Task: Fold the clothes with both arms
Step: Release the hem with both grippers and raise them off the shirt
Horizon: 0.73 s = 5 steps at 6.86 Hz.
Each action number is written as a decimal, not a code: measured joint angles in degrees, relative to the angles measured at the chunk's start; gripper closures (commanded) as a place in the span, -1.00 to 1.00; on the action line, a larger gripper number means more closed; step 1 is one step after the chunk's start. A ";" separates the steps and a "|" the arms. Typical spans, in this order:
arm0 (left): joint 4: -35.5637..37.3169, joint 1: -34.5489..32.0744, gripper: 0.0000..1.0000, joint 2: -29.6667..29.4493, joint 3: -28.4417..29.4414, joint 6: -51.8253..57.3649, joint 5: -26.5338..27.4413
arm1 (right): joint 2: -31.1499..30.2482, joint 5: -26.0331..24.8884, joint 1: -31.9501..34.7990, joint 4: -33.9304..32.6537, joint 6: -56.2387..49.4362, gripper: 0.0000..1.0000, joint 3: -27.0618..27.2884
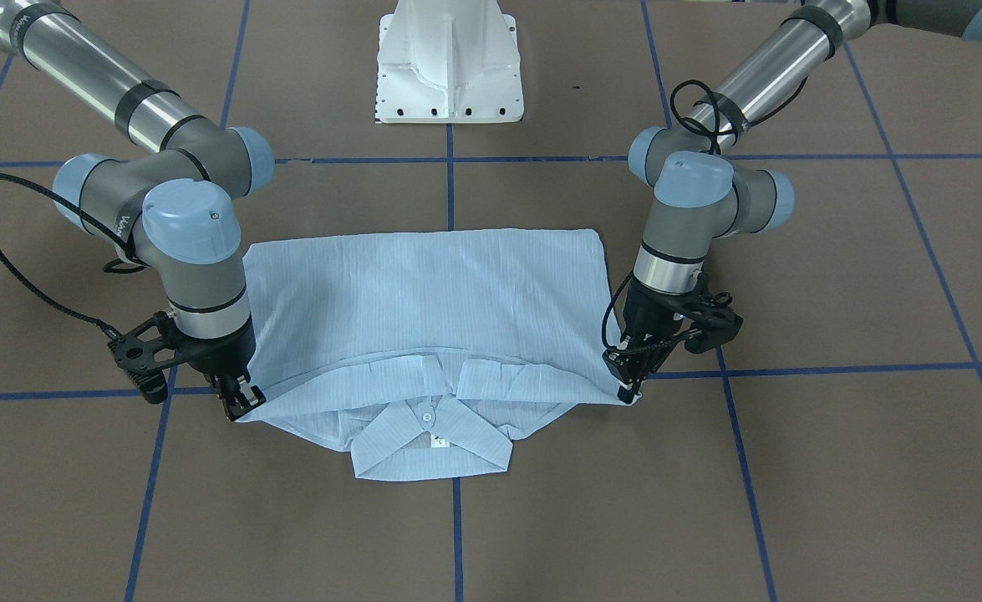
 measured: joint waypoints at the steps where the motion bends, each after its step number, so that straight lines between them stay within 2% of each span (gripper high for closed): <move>1: -0.41 -0.19 -0.52 0.01 -0.16 2.16 -0.05 | 0.13 0.13 -0.01 0.18 -0.08 -1.00 0.09; 2: -1.04 -0.71 -0.98 0.19 -1.01 5.62 -0.26 | -0.63 0.79 0.08 0.17 -0.26 -1.00 2.26; 5: -1.59 -2.45 -0.99 3.52 -8.35 9.00 -3.69 | -11.09 4.58 -1.31 0.16 0.15 -1.00 18.62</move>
